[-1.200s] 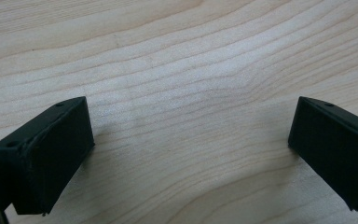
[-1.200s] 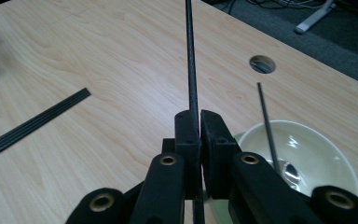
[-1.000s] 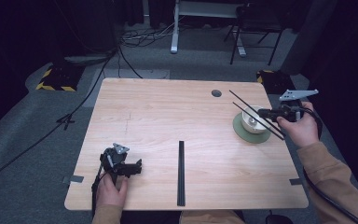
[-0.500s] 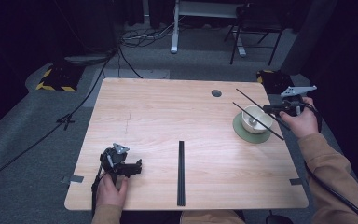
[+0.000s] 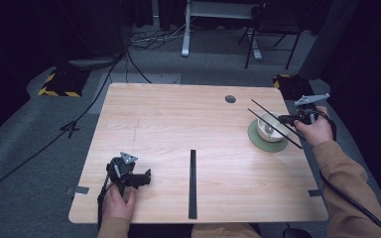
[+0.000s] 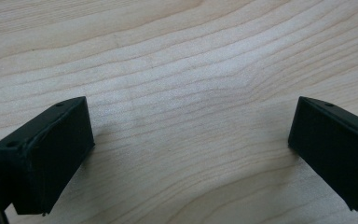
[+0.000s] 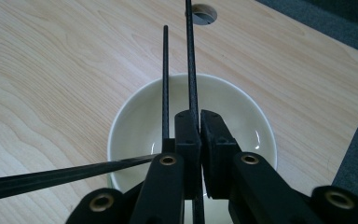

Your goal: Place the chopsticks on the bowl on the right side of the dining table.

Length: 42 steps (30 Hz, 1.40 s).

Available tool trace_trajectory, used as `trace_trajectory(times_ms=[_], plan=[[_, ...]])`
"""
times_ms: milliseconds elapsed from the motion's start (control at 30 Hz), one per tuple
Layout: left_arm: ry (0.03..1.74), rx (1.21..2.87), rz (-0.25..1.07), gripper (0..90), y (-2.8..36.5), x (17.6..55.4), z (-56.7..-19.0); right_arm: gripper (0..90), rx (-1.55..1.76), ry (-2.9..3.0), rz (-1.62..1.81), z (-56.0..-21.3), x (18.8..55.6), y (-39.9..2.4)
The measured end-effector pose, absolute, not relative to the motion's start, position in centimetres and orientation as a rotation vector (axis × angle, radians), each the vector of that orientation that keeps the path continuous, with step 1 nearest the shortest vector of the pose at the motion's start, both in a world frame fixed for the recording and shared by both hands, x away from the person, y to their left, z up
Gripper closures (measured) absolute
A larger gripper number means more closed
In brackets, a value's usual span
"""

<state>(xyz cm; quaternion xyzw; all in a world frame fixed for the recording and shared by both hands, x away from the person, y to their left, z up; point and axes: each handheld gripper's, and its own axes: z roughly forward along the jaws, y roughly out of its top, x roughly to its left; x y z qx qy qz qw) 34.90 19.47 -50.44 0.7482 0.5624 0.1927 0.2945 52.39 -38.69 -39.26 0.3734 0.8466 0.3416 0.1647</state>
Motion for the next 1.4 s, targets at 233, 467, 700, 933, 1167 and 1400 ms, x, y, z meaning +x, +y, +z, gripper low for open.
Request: trace_trajectory(times_ms=[233,467,700,933,1167,1400], plan=[[1.497,1.992,0.513,0.2,19.5,34.9,-50.4,86.2,1.085,2.42,0.956,-40.2,52.8,-39.0],[1.497,1.992,0.513,0.2,19.5,34.9,-50.4,86.2,1.108,2.433,0.948,-41.0,52.9,-38.8],[1.497,1.992,0.513,0.2,19.5,34.9,-50.4,85.8,1.105,2.458,0.939,-41.4,53.0,-38.7],[1.497,1.992,0.513,0.2,19.5,34.9,-50.4,72.0,1.101,2.442,0.983,-41.1,52.8,-38.4],[1.497,1.992,0.513,0.2,19.5,34.9,-50.4,64.2,1.088,2.428,0.977,-41.4,52.9,-37.4],[1.497,1.992,0.513,0.2,19.5,34.9,-50.4,75.8,1.044,2.46,0.949,-41.9,53.0,-36.7]])
